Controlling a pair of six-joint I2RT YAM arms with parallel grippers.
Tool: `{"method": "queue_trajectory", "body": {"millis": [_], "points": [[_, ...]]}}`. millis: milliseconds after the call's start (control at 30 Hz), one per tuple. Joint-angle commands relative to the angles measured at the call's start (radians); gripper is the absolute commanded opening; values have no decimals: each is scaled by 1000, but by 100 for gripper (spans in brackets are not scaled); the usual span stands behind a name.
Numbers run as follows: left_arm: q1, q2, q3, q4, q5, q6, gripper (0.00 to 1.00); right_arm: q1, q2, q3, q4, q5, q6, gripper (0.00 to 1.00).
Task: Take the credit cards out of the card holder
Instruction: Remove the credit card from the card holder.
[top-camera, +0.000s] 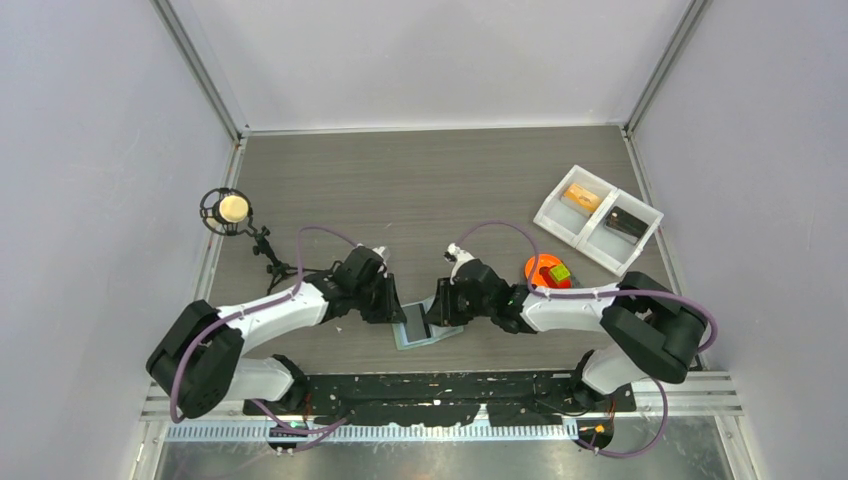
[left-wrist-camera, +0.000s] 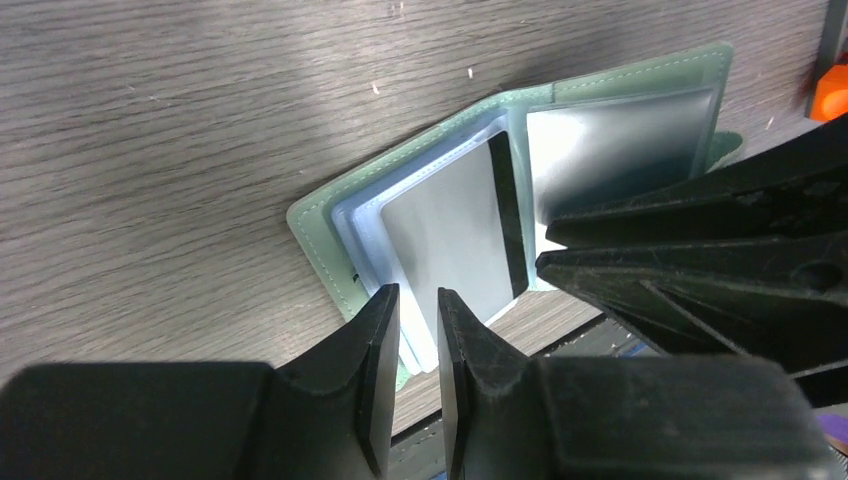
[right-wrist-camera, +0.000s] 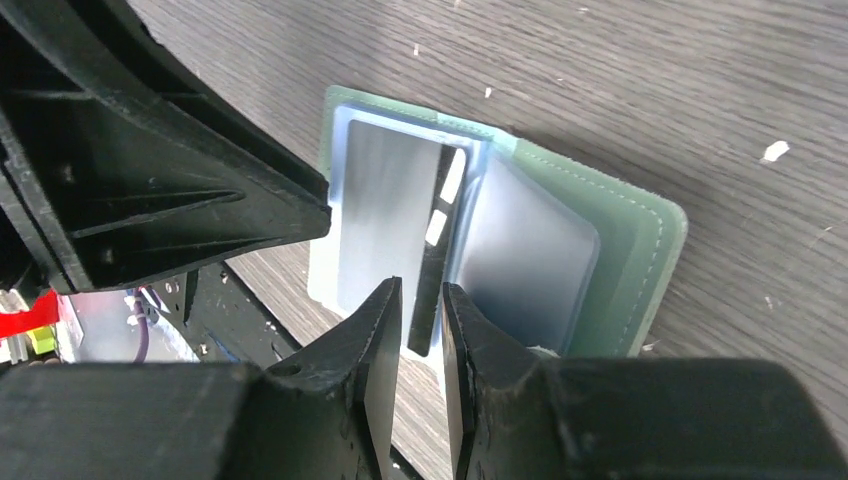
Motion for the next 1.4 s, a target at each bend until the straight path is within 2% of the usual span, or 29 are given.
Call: {"method": "queue_trajectory", "body": {"millis": [0, 333, 700, 833, 933, 1000, 1367], "points": [[0, 10, -14, 38, -2, 20, 22, -33, 18, -5, 80, -48, 7, 29], [0, 27, -23, 37, -14, 23, 21, -65, 79, -36, 158, -124, 19, 29], [0, 44, -27, 46, -16, 18, 20, -66, 114, -29, 168, -144, 17, 29], [0, 51, -29, 50, -15, 17, 20, -68, 110, -32, 174, -147, 18, 23], [0, 52, -31, 51, -19, 17, 20, -74, 97, -43, 185, -153, 21, 10], [0, 55, -33, 49, -24, 17, 20, -82, 82, -51, 188, -156, 24, 6], [-1, 103, -42, 63, -40, 24, 20, -136, -7, -100, 168, -176, 15, 5]]}}
